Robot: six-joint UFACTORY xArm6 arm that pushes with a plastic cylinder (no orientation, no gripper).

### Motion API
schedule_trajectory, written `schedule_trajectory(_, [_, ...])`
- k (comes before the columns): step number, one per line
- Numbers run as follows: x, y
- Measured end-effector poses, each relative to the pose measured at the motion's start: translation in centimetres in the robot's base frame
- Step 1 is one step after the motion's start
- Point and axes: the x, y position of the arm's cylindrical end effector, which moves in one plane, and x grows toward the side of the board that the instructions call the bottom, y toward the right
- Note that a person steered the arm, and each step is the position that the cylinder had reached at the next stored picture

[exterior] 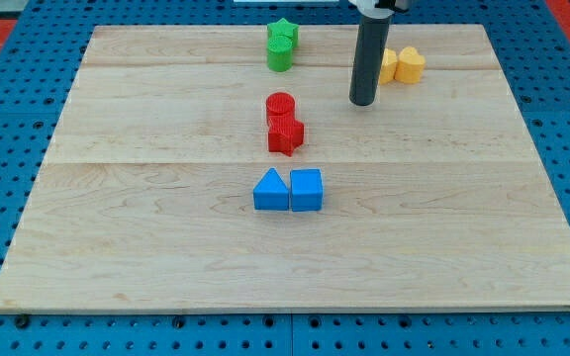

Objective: Separate the yellow hexagon from the yellow heart

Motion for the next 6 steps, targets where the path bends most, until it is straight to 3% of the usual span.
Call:
schedule_trajectory(2, [0.1,3.5])
schedule_trajectory(6, [3.3,4.6])
